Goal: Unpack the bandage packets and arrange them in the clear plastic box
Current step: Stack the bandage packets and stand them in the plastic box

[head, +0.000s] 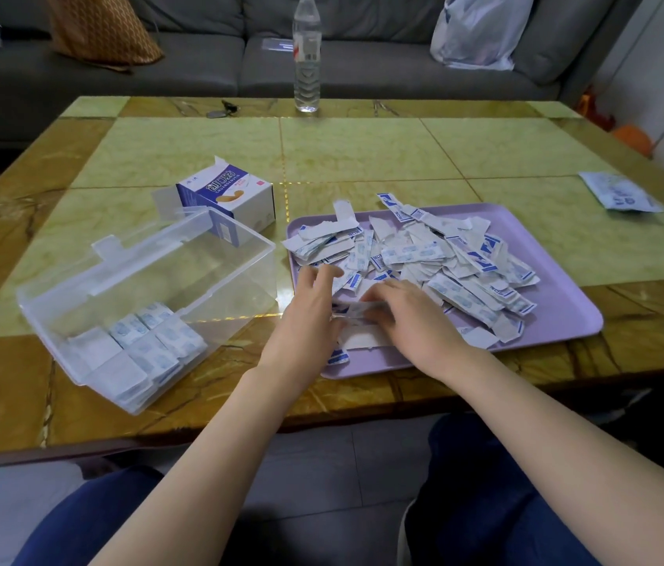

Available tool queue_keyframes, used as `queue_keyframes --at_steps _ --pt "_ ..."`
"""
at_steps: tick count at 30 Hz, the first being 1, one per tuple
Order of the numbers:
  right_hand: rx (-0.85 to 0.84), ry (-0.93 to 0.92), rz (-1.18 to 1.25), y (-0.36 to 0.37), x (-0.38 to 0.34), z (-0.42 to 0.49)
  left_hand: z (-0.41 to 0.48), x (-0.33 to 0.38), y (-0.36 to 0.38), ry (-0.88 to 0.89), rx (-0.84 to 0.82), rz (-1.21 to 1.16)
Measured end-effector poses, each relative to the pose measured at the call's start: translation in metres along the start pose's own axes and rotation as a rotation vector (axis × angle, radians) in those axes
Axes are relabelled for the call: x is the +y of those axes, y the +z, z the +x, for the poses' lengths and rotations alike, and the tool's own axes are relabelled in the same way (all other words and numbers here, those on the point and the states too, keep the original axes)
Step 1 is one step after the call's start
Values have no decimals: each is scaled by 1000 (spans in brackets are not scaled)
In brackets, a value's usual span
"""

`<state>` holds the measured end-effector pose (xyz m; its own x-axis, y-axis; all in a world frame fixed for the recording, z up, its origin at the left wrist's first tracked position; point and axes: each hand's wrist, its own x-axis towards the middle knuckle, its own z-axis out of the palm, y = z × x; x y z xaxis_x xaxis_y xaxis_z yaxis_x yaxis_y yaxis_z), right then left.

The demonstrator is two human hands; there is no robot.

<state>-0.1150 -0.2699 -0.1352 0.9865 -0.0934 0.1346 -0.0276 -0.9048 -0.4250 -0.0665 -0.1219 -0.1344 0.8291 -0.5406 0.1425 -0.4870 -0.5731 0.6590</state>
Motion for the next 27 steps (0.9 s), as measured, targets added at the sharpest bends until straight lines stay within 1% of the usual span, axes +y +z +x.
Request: queue_keyframes --at_steps 3,5,7,9,11,13,16,18,20,22,23,25,27 --pt "-17 -44 11 1 -2 0 0 -1 5 52 -16 32" --pt "-17 -46 2 1 -3 -1 1 -2 6 55 32 123" --pt "35 12 -17 1 -1 -1 2 -2 3 40 110 247" --pt "71 116 56 0 2 -1 2 -2 1 38 169 318" --pt "64 193 156 1 3 -1 2 -2 -1 44 174 362" --pt "38 221 224 3 3 -2 3 -3 0 44 137 353" --pt "1 191 319 7 -3 -4 4 -2 2 26 42 201" --pt "3 136 340 10 -7 -4 4 -1 3 15 -5 120" --pt "22 85 333 11 -9 -4 5 2 4 29 -28 114" --pt "80 69 315 12 -8 -4 4 3 4 35 -18 119" --pt "118 75 296 12 -7 -3 4 2 4 33 -4 143" --pt "176 83 229 11 -4 -2 3 0 4 33 36 285" --pt "181 58 185 11 -1 -3 3 -2 3 54 65 419"
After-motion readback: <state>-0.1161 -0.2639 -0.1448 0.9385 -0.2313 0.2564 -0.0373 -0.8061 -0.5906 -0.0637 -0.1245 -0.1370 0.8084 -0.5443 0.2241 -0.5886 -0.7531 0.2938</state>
